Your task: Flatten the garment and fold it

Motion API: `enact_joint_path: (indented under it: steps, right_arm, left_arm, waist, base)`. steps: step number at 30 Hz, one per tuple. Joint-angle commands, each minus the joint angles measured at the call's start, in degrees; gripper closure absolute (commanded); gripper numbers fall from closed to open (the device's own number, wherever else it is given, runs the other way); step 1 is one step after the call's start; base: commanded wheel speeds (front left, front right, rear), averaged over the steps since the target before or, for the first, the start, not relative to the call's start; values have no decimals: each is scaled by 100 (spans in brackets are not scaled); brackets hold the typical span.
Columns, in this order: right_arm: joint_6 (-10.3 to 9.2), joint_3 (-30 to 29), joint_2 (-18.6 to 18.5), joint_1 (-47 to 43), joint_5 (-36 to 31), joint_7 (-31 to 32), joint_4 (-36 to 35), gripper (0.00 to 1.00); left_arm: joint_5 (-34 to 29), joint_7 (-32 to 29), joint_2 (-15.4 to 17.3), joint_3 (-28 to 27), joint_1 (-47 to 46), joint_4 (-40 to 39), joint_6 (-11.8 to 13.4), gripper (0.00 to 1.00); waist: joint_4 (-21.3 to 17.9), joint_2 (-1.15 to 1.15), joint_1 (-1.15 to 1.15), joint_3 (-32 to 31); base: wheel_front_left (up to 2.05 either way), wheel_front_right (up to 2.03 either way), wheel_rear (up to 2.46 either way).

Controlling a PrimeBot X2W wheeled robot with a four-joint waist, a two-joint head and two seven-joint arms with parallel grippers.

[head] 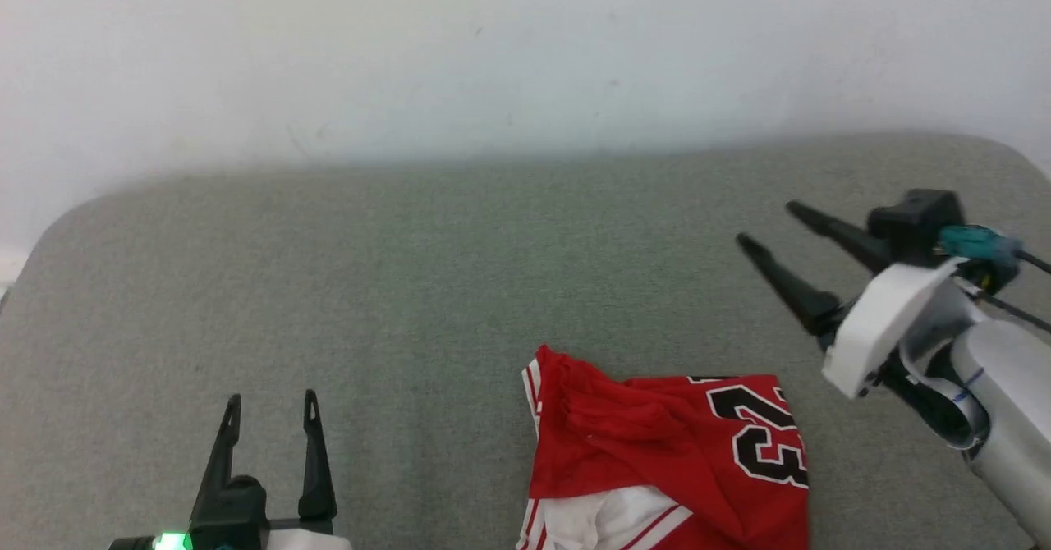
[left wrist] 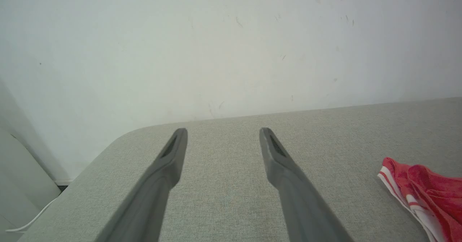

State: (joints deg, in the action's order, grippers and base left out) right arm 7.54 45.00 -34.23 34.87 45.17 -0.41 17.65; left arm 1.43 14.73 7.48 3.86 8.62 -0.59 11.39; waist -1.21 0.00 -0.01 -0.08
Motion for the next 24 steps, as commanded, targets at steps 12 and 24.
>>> enact_joint_path:
  steps: [12, 24]
  right_arm:
    - [-5, -3026, 1198, -1864, -1932, -1400, -65, 0]
    - [-5, -4201, 2347, -3604, -2842, -1457, -1320, 0]
  left_arm:
    - [9, 27, -51, -60, 243, -76, -50, 0]
    - [34, 27, -112, -118, 398, -104, -149, 0]
  waist:
    - [-334, 0, 1, -418]
    - [-252, 0, 1, -406]
  base:
    - [0, 0, 0]
    - [0, 0, 0]
